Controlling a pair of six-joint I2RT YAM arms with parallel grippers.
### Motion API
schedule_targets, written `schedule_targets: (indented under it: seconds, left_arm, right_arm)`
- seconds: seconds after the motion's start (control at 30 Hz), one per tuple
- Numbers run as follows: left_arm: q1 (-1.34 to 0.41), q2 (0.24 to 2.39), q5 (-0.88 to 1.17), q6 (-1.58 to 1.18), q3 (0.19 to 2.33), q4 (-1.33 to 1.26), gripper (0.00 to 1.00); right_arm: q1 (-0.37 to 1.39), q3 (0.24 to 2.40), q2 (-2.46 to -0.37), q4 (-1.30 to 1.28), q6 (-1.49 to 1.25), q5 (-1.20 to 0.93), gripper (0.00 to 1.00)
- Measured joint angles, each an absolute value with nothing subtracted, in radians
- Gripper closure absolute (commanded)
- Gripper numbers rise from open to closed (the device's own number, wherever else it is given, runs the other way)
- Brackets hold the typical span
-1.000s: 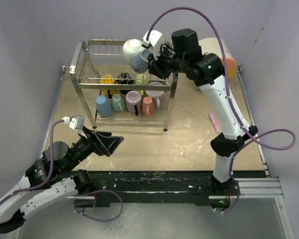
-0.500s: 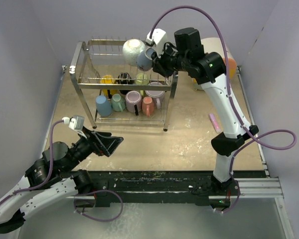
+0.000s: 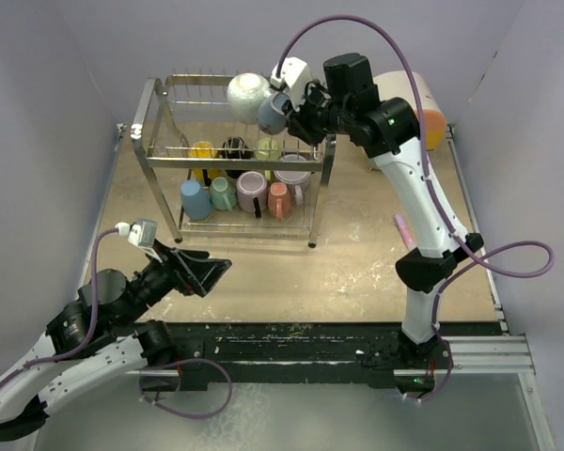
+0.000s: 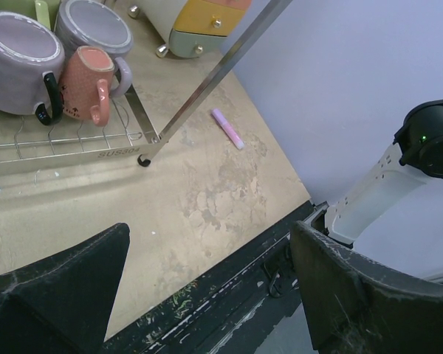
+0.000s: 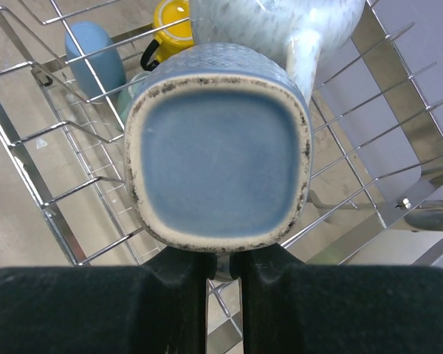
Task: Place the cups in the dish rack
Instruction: Turn the cup upside down in the dish rack.
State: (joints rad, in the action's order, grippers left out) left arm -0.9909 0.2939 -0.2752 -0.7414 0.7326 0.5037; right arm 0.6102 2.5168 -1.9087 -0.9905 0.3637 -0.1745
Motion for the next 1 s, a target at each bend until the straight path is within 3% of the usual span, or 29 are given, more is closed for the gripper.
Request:
schedule_targets:
  seconds: [1.0]
  left_arm:
    - [-0.991,0.279,-0.277,-0.749,0.722,0.519,0.08]
  right_arm:
    - [0.601,2.517,-1.93,-1.017,0.501,-0.223,0.81]
